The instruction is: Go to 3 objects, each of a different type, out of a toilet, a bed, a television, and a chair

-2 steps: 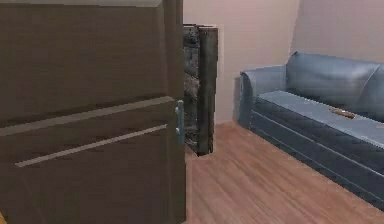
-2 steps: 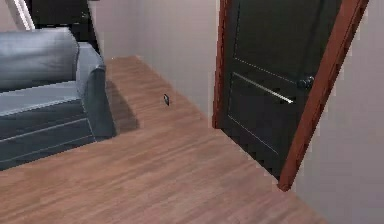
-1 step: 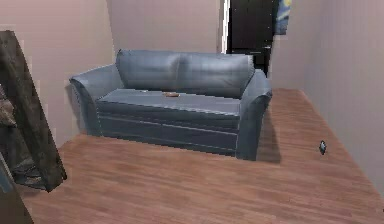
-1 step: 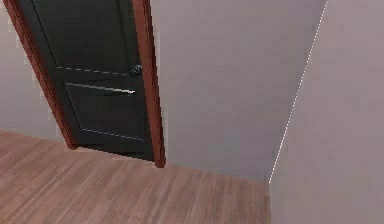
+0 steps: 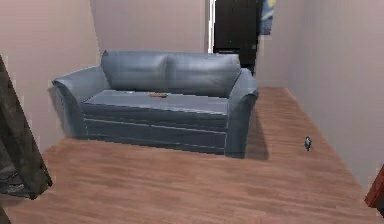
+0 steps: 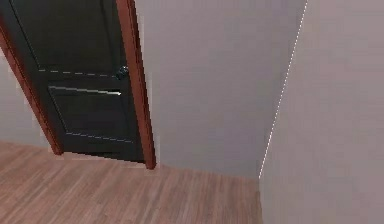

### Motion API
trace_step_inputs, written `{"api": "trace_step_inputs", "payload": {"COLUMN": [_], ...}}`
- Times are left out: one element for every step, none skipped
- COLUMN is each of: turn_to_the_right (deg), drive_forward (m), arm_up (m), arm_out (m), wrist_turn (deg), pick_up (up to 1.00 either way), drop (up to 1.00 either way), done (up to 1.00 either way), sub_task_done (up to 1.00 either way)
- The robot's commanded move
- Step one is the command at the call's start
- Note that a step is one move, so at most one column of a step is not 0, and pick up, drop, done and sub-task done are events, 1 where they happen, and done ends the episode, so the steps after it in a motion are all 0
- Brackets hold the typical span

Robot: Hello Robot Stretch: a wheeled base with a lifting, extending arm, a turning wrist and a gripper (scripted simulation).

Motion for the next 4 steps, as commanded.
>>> {"api": "trace_step_inputs", "payload": {"turn_to_the_right": [0.0,-45.0,-39.0,0.0], "drive_forward": [0.1,0.0,0.0,0.2], "arm_up": [0.0,0.0,0.0,0.0], "arm_out": [0.0,0.0,0.0,0.0], "wrist_turn": [0.0,0.0,0.0,0.0], "pick_up": [0.0,0.0,0.0,0.0], "drop": [0.0,0.0,0.0,0.0], "done": [0.0,0.0,0.0,0.0], "sub_task_done": [0.0,0.0,0.0,0.0]}}
